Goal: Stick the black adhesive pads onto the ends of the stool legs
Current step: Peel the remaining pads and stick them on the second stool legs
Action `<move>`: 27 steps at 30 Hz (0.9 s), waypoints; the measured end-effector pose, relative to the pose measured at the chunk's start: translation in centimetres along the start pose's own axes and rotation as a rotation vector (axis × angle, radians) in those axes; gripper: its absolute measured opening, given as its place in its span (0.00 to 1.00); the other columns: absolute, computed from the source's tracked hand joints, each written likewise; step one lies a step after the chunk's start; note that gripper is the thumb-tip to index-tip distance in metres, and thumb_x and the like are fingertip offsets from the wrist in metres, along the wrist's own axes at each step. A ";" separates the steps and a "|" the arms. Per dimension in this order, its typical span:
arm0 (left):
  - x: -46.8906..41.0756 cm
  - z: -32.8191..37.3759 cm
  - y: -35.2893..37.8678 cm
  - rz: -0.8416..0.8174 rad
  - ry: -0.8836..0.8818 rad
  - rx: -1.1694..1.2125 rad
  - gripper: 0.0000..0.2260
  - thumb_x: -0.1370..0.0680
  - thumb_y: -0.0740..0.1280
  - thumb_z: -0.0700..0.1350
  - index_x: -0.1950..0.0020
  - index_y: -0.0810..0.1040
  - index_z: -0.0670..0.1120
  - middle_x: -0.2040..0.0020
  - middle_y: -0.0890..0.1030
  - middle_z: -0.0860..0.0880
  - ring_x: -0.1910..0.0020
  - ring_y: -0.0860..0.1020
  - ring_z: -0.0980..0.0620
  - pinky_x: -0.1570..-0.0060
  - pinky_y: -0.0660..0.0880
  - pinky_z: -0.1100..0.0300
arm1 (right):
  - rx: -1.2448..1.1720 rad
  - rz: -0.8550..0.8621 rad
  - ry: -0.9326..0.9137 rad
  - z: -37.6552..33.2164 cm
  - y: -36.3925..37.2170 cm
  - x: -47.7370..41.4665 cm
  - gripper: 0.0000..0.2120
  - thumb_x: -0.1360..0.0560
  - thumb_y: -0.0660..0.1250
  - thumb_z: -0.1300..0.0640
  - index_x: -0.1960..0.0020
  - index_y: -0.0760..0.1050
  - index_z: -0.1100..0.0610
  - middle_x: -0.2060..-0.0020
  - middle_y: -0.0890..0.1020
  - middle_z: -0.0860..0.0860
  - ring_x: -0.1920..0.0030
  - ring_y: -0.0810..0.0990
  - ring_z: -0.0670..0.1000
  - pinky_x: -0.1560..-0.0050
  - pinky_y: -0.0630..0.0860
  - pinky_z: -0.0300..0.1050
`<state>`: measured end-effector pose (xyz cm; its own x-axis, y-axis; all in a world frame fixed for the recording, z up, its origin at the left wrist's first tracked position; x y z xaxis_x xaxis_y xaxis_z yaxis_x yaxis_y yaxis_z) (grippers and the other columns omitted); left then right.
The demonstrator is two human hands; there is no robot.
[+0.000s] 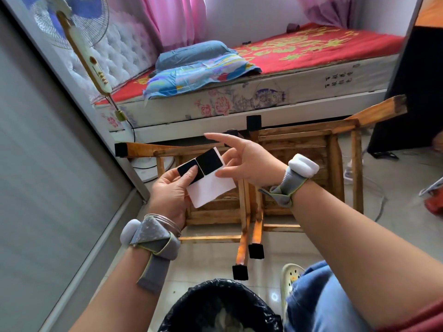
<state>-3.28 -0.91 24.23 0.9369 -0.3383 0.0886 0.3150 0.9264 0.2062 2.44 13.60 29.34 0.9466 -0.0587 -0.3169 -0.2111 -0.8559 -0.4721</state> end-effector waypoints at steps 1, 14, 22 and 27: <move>0.0 -0.1 0.0 -0.006 0.002 -0.005 0.13 0.29 0.69 0.43 0.46 0.77 0.42 0.53 0.82 0.42 0.57 0.82 0.45 0.65 0.82 0.54 | 0.001 0.010 -0.032 -0.5 0.0 0.0 0.34 0.29 0.72 0.61 0.28 0.64 0.45 0.62 0.80 0.50 0.65 0.79 0.45 0.54 0.81 0.40; 0.4 -0.8 1.0 -0.092 -0.040 0.064 0.02 0.27 0.67 0.44 0.57 0.76 0.47 0.65 0.85 0.48 0.65 0.83 0.52 0.69 0.81 0.59 | 0.064 0.111 -0.071 -0.6 -0.2 -0.2 0.18 0.27 0.70 0.59 0.37 0.76 0.57 0.60 0.82 0.50 0.64 0.80 0.46 0.54 0.79 0.37; 0.8 -0.9 1.1 -0.108 -0.050 0.012 0.05 0.26 0.66 0.45 0.52 0.75 0.47 0.54 0.81 0.44 0.52 0.80 0.46 0.65 0.80 0.61 | -0.061 0.204 -0.006 0.8 -0.8 -0.2 0.11 0.25 0.67 0.54 0.47 0.82 0.57 0.59 0.83 0.46 0.63 0.80 0.43 0.65 0.75 0.29; 1.2 -0.8 1.6 -0.099 -0.041 -0.014 0.05 0.27 0.67 0.46 0.53 0.74 0.49 0.51 0.80 0.44 0.51 0.80 0.45 0.67 0.81 0.60 | -0.281 0.376 0.038 1.3 -3.4 0.6 0.08 0.24 0.66 0.55 0.52 0.81 0.58 0.65 0.83 0.52 0.68 0.81 0.47 0.68 0.78 0.35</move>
<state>-1.50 0.31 23.85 0.8941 -0.4345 0.1088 0.4080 0.8903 0.2022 3.37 17.10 29.72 0.8266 -0.4055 -0.3903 -0.4720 -0.8772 -0.0882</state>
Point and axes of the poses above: each hand's wrist, its own x-axis away from the middle knuckle, its own y-axis out of the palm, z = x × y, the point moved 10 cm from there along -x, towards the middle knuckle
